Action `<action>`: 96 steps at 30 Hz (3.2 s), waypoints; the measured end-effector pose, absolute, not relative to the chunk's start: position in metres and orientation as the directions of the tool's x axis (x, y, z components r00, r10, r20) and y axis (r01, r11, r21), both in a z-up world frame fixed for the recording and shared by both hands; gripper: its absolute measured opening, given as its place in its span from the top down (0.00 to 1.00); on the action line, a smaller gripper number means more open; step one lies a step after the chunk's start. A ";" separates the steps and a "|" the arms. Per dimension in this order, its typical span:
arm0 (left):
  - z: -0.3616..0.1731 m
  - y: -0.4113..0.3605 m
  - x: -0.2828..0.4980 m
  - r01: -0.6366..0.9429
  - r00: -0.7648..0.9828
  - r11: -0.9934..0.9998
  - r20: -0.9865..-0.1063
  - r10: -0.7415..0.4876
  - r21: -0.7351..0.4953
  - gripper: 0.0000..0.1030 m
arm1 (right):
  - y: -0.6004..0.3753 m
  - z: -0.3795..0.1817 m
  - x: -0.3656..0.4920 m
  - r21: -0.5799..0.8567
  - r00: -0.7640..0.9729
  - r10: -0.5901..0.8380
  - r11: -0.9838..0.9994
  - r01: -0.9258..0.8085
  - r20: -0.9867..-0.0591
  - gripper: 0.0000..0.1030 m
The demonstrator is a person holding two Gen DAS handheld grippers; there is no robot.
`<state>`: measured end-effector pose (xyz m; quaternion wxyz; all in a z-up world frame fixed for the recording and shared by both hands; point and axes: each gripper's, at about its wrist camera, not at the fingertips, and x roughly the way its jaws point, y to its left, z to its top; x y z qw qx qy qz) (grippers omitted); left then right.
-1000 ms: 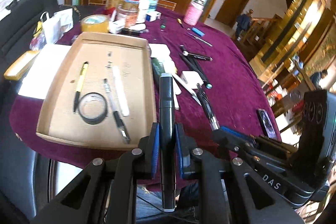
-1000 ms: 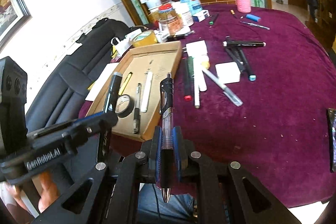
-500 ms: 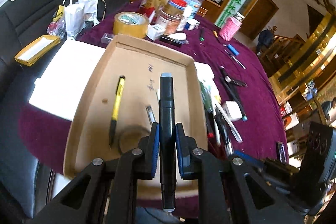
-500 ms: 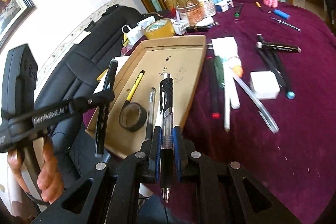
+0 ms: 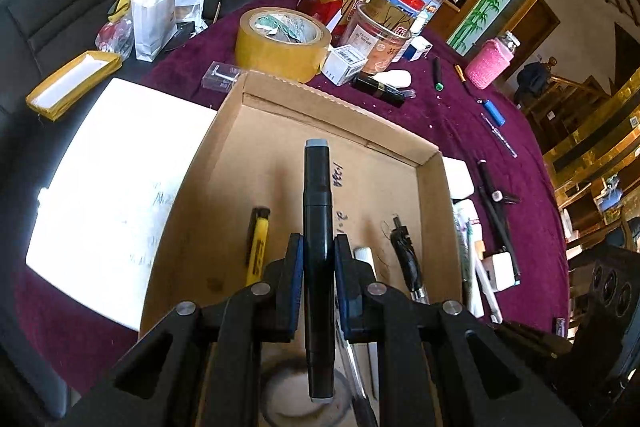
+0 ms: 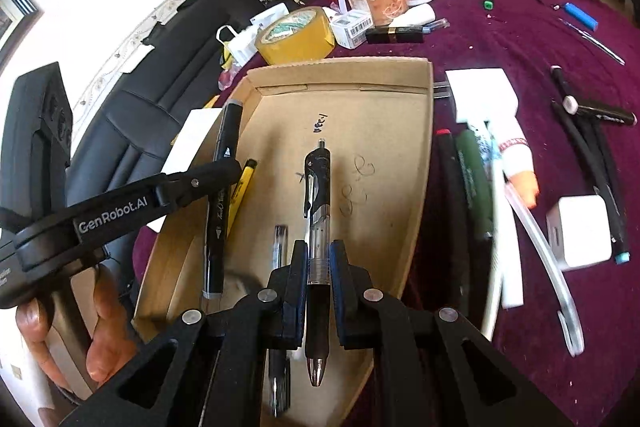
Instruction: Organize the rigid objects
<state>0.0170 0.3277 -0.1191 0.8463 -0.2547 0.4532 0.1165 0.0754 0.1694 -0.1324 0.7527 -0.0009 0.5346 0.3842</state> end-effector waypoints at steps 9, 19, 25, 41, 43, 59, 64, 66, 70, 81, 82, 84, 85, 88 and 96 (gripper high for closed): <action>-0.138 0.332 0.036 -0.415 0.512 0.860 -0.857 -0.050 -0.298 0.86 | 0.188 -0.147 0.085 0.345 0.168 0.518 0.745 -0.572 -0.839 0.89; -0.153 0.337 0.044 -0.417 0.481 0.868 -0.876 -0.039 -0.268 0.86 | 0.203 -0.154 0.082 0.248 0.203 0.442 0.764 -0.596 -0.874 0.89; -0.154 0.343 0.044 -0.417 0.504 0.851 -0.860 -0.077 -0.321 0.78 | 0.207 -0.155 0.081 0.226 0.207 0.431 0.755 -0.615 -0.878 0.88; -0.080 0.222 -0.011 -0.200 0.650 0.892 -0.736 -0.189 -0.406 0.42 | 0.064 -0.111 0.048 0.519 0.186 0.718 0.634 -0.574 -0.671 0.55; -0.084 0.199 -0.012 -0.186 0.634 0.900 -0.748 -0.197 -0.394 0.42 | 0.038 -0.114 0.040 0.521 0.204 0.717 0.643 -0.561 -0.666 0.55; -0.100 0.139 -0.024 -0.216 0.563 0.918 -0.810 -0.162 -0.333 0.42 | -0.028 -0.135 0.043 0.462 0.264 0.664 0.702 -0.542 -0.700 0.65; -0.105 0.142 -0.015 -0.214 0.555 0.914 -0.813 -0.176 -0.345 0.42 | -0.022 -0.134 0.063 0.406 0.277 0.629 0.718 -0.566 -0.726 0.69; -0.108 0.143 -0.009 -0.211 0.549 0.912 -0.815 -0.187 -0.352 0.42 | -0.019 -0.136 0.072 0.398 0.263 0.622 0.715 -0.574 -0.738 0.69; -0.112 0.147 0.004 -0.211 0.536 0.907 -0.819 -0.203 -0.363 0.42 | -0.012 -0.142 0.089 0.374 0.247 0.593 0.725 -0.578 -0.766 0.69; -0.122 0.156 0.034 -0.211 0.500 0.910 -0.839 -0.212 -0.356 0.42 | 0.015 -0.175 0.120 0.360 0.182 0.551 0.726 -0.586 -0.814 0.84; -0.123 0.155 0.038 -0.207 0.498 0.912 -0.841 -0.212 -0.353 0.43 | 0.015 -0.175 0.119 0.358 0.188 0.552 0.726 -0.587 -0.812 0.84; -0.125 0.153 0.047 -0.198 0.488 0.916 -0.845 -0.217 -0.350 0.49 | 0.015 -0.174 0.115 0.346 0.191 0.552 0.718 -0.604 -0.812 0.86; -0.127 0.152 0.051 -0.195 0.480 0.918 -0.850 -0.218 -0.346 0.52 | 0.014 -0.174 0.112 0.352 0.185 0.559 0.712 -0.608 -0.809 0.87; -0.135 0.150 0.067 -0.192 0.452 0.925 -0.866 -0.213 -0.328 0.63 | 0.010 -0.176 0.106 0.360 0.184 0.565 0.710 -0.605 -0.804 0.88; -0.157 0.155 0.092 -0.240 0.388 0.925 -0.903 -0.186 -0.293 0.81 | 0.007 -0.176 0.098 0.338 0.219 0.559 0.721 -0.605 -0.800 0.89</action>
